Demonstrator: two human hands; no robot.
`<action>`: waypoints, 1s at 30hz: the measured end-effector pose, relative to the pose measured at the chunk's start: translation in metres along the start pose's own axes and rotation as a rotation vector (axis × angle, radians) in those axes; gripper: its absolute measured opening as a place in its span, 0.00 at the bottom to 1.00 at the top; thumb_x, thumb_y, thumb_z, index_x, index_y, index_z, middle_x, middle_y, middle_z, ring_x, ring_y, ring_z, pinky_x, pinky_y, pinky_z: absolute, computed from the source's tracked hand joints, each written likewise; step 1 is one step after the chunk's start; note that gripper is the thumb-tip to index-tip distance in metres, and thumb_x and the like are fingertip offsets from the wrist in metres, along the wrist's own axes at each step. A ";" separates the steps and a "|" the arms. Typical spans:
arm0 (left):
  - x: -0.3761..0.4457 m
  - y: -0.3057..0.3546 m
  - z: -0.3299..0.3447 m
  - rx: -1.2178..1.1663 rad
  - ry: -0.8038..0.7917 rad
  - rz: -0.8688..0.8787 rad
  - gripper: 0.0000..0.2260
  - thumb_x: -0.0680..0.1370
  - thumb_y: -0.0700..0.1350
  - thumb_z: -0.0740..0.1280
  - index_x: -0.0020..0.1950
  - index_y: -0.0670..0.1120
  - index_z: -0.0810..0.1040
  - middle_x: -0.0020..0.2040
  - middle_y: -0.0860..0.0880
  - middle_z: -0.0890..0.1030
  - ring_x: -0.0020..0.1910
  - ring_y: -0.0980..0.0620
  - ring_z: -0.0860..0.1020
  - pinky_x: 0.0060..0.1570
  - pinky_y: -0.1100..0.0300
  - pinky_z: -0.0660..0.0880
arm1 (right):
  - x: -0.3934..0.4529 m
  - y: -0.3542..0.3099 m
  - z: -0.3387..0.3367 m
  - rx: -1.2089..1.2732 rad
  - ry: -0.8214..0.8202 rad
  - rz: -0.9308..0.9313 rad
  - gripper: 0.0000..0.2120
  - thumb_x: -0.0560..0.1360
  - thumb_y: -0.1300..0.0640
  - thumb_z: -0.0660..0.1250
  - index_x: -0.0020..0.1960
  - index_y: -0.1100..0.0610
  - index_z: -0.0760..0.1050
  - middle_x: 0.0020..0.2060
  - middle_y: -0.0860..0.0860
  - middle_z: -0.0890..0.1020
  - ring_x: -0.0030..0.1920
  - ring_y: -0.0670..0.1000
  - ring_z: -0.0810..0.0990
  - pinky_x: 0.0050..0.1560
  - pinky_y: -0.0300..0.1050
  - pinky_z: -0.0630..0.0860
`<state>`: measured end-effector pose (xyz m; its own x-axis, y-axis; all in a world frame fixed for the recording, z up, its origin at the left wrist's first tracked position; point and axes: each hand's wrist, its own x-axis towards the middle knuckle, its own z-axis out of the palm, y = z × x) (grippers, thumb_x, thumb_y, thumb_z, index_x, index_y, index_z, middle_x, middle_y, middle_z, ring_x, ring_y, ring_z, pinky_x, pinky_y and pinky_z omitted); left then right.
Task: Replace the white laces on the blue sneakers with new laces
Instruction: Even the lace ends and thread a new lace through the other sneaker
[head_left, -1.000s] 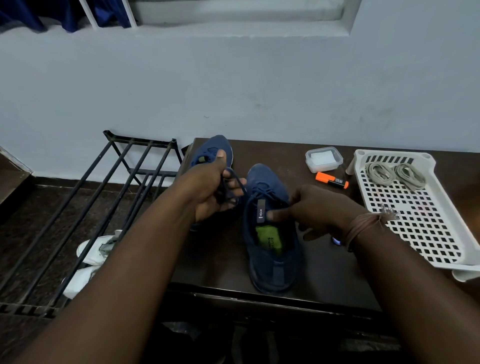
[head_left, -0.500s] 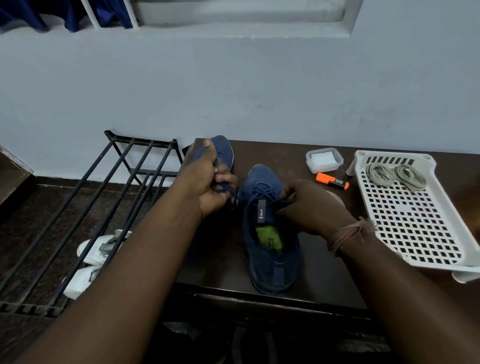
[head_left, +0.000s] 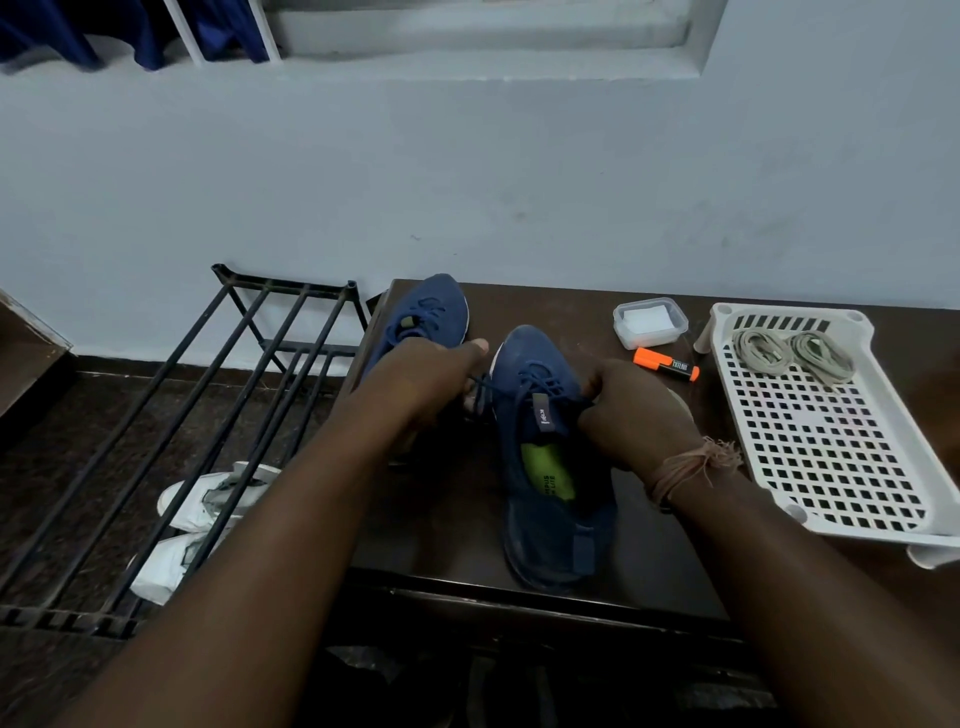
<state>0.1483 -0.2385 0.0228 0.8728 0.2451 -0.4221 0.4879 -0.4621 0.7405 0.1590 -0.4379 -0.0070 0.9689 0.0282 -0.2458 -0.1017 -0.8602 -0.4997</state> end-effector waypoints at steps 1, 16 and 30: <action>0.002 -0.001 0.001 0.003 0.030 -0.004 0.20 0.80 0.59 0.65 0.37 0.46 0.77 0.31 0.49 0.80 0.31 0.51 0.77 0.38 0.57 0.72 | 0.000 0.001 0.000 -0.004 0.002 0.000 0.08 0.74 0.59 0.68 0.53 0.57 0.76 0.48 0.53 0.80 0.45 0.53 0.77 0.36 0.43 0.68; 0.011 -0.023 0.026 0.742 0.096 0.444 0.08 0.78 0.49 0.68 0.55 0.50 0.83 0.51 0.47 0.82 0.51 0.45 0.81 0.44 0.55 0.76 | -0.008 -0.009 0.001 -0.010 0.003 -0.070 0.11 0.74 0.61 0.66 0.56 0.57 0.75 0.54 0.54 0.80 0.55 0.56 0.79 0.50 0.48 0.75; 0.004 -0.008 0.021 0.248 -0.010 0.305 0.04 0.78 0.45 0.67 0.51 0.48 0.75 0.46 0.47 0.81 0.45 0.49 0.81 0.46 0.51 0.80 | -0.005 -0.010 -0.003 0.017 -0.052 -0.099 0.11 0.74 0.58 0.69 0.56 0.56 0.75 0.50 0.51 0.79 0.50 0.52 0.79 0.39 0.42 0.73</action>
<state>0.1479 -0.2519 0.0041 0.9765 0.0572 -0.2078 0.1869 -0.7047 0.6844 0.1556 -0.4305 0.0017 0.9613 0.1399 -0.2372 -0.0099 -0.8432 -0.5375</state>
